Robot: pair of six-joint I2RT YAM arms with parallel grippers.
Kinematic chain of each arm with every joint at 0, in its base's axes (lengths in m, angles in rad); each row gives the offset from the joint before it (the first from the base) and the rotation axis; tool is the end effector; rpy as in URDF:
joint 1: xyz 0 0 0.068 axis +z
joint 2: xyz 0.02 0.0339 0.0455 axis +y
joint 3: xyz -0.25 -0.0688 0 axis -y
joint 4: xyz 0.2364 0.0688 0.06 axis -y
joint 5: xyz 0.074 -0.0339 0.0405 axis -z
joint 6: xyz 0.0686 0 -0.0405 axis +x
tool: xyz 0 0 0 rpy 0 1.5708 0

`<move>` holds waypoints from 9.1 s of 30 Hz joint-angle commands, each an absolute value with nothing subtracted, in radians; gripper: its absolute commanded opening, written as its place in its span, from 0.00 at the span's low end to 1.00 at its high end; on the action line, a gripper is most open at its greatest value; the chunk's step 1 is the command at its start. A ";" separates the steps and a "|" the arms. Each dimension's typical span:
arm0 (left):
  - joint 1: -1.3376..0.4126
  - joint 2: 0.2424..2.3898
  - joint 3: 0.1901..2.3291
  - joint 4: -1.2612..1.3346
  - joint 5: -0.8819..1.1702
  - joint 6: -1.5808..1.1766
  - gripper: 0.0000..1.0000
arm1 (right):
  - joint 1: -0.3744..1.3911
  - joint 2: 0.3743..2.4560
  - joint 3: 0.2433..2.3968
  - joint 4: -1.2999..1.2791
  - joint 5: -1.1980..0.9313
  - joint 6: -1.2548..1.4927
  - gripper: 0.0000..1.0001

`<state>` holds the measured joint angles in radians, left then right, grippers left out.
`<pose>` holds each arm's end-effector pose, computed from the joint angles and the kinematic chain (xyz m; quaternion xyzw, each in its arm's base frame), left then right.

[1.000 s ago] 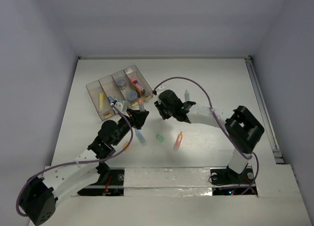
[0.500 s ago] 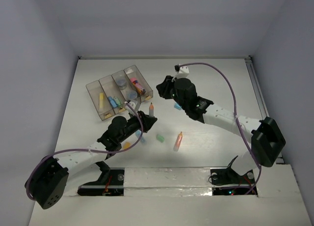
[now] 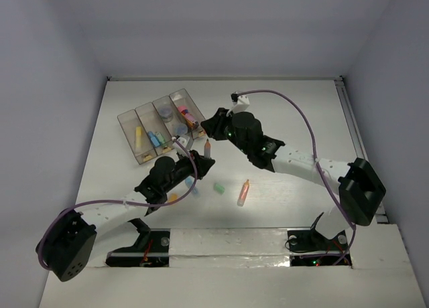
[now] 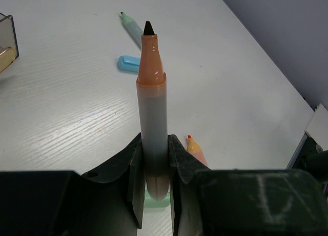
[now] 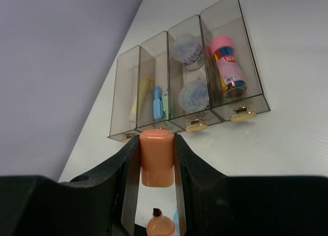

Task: Sort the stationery into containers
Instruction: Close the pen cap on the pen, then place the pen in the storage box.

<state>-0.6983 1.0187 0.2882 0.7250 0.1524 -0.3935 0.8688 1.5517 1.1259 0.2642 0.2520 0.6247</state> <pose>0.1823 -0.1666 0.2125 0.1604 0.6906 -0.4112 0.5729 0.2674 0.2897 0.2979 -0.0112 0.7601 0.3662 0.5366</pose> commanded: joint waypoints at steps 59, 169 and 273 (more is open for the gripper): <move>-0.693 0.876 0.337 0.701 0.098 -0.382 0.00 | 1.078 1.493 0.968 0.311 0.433 0.473 0.00; -0.721 0.926 0.859 0.505 0.130 -0.242 0.00 | 1.160 1.400 0.593 0.005 0.112 0.709 0.00; -0.325 0.861 0.465 0.437 -0.123 -0.532 0.68 | 0.865 1.293 0.782 0.018 -0.067 0.413 0.33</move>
<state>-0.2985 0.9024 0.5030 0.3855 -0.1654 -0.5701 0.8062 1.2186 0.6788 -0.0406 -0.0345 0.4706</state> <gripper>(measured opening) 0.680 0.276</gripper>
